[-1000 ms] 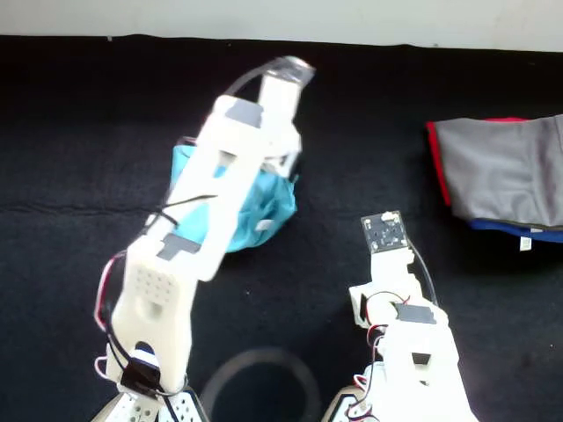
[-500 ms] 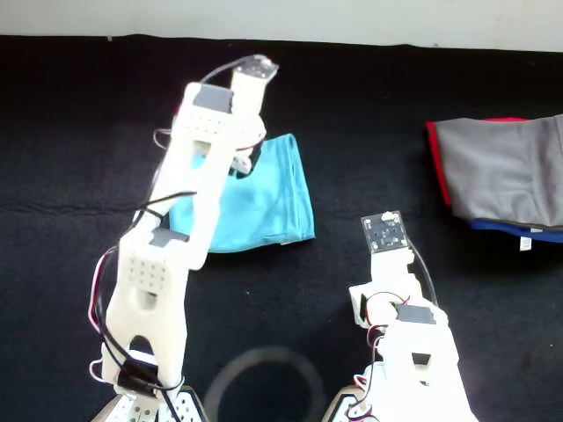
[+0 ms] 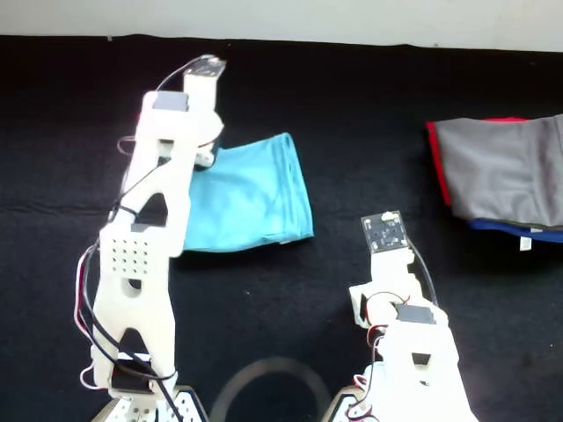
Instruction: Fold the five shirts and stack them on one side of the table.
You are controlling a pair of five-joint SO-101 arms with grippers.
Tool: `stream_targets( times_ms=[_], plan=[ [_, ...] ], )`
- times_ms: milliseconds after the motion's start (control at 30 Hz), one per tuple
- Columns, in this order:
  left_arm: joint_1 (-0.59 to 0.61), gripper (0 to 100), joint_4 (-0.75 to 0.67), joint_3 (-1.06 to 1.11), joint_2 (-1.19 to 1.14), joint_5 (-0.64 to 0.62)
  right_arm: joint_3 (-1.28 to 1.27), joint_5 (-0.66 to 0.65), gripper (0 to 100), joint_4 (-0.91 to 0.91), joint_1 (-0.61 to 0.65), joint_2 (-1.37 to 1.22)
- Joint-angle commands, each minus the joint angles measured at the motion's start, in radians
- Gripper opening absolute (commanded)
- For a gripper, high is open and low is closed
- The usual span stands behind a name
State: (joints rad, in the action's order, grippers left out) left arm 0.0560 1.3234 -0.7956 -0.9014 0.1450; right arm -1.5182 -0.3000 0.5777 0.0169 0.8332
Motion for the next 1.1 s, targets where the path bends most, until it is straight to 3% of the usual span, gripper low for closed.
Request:
stream_targets(
  times_ms=[0,567,867,1067],
  plan=[
    [0.033,1,-0.012,-0.010,0.002,0.058,-0.004,-0.003,0.8,-0.024,-0.030,-0.004],
    [0.122,1,-0.006,-0.010,0.087,0.077,-0.004,-0.003,0.8,-0.024,-0.030,-0.004],
    [0.119,1,0.193,-0.010,0.291,0.075,0.005,-0.003,1.3,-0.010,-0.030,0.004],
    [0.119,1,0.402,-0.010,0.417,0.075,0.248,-0.003,1.3,0.254,-0.030,0.005]
  ],
)
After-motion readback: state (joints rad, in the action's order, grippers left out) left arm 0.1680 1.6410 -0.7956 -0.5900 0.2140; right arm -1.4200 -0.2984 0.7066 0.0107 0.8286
